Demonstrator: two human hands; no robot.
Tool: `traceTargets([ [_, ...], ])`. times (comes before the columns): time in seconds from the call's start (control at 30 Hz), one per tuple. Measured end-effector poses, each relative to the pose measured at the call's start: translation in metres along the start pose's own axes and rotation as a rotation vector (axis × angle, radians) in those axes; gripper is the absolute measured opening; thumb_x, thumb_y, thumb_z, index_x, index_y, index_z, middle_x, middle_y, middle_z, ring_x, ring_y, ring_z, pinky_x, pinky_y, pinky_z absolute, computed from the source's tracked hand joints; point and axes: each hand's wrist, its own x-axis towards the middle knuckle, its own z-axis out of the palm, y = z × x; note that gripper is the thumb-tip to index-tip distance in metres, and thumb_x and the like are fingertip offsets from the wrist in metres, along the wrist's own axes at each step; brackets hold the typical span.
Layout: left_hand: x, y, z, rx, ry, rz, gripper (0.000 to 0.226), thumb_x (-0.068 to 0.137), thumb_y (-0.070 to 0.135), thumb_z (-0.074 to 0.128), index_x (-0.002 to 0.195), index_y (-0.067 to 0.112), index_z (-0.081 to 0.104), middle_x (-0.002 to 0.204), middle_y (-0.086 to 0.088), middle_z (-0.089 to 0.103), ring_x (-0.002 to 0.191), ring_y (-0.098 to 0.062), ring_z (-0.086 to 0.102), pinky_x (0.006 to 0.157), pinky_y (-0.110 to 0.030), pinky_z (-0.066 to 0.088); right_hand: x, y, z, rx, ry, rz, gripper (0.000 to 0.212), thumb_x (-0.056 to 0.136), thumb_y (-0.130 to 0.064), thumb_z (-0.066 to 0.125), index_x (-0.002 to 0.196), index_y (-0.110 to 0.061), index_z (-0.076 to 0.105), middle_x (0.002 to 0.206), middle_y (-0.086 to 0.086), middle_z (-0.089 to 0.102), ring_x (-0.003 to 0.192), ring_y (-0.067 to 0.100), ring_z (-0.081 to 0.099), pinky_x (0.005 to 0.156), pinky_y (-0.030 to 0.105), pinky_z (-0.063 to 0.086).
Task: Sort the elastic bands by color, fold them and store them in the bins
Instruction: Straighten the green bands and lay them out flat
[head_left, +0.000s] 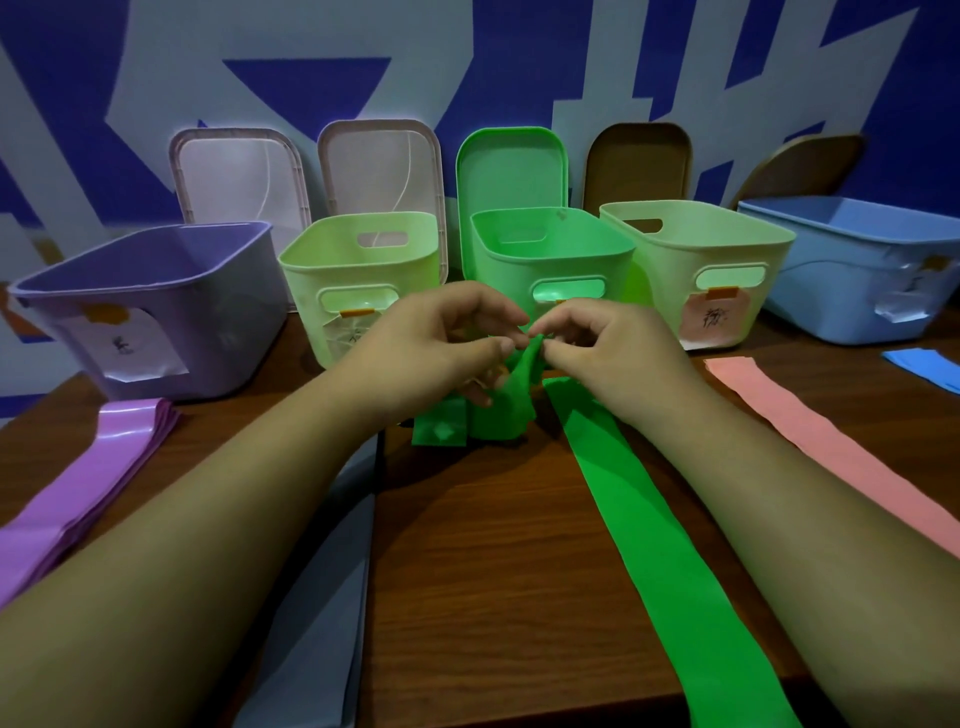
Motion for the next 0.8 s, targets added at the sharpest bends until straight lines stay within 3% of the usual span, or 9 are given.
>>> traceTargets([
  [0.13,0.002,0.002,0.010,-0.272,-0.004,-0.176,0.030,0.099,0.001,0.067,0.128,0.005,0.061,0.099,-0.008,0.074,0.075,-0.026,0.076,0.064,-0.032,0.064,0.000,-0.001,0.002,-0.018,0.012,-0.014,0.019,0.093,-0.020,0.079,0.103,-0.035,0.080,0.088,-0.013,0.074,0.083,0.001,0.068,0.073,0.025,0.056],
  [0.27,0.004,0.001,0.012,-0.346,0.019,-0.258,0.031,0.097,-0.001,0.069,0.126,0.004,0.059,0.091,-0.009,0.069,0.069,-0.023,0.074,0.059,-0.029,0.063,-0.001,-0.004,0.004,-0.016,0.008,-0.030,0.019,0.093,-0.019,0.079,0.102,-0.036,0.078,0.087,-0.014,0.073,0.082,-0.002,0.067,0.072,0.019,0.055],
  [0.47,0.002,0.005,0.015,-0.266,0.049,-0.266,0.024,0.094,0.004,0.074,0.117,0.007,0.070,0.100,-0.021,0.074,0.067,-0.021,0.074,0.055,-0.028,0.061,0.000,-0.003,0.006,-0.007,0.006,-0.030,0.018,0.094,-0.021,0.080,0.103,-0.036,0.077,0.085,-0.014,0.073,0.080,-0.003,0.067,0.069,0.017,0.049],
  [0.67,0.000,0.004,0.015,-0.157,0.045,-0.213,0.018,0.095,0.008,0.074,0.113,0.012,0.074,0.104,-0.018,0.075,0.073,-0.026,0.078,0.057,-0.032,0.063,0.001,-0.002,0.005,-0.040,0.005,-0.022,0.015,0.095,-0.022,0.078,0.103,-0.034,0.079,0.083,-0.013,0.072,0.079,0.000,0.066,0.068,0.021,0.048],
  [0.8,0.000,0.006,0.015,-0.143,0.056,-0.220,0.016,0.095,0.016,0.077,0.111,0.012,0.075,0.096,-0.009,0.077,0.073,-0.026,0.077,0.058,-0.033,0.064,0.001,-0.001,0.005,-0.076,-0.006,-0.014,0.011,0.095,-0.027,0.079,0.103,-0.034,0.081,0.085,-0.015,0.074,0.081,-0.001,0.067,0.070,0.023,0.052],
])
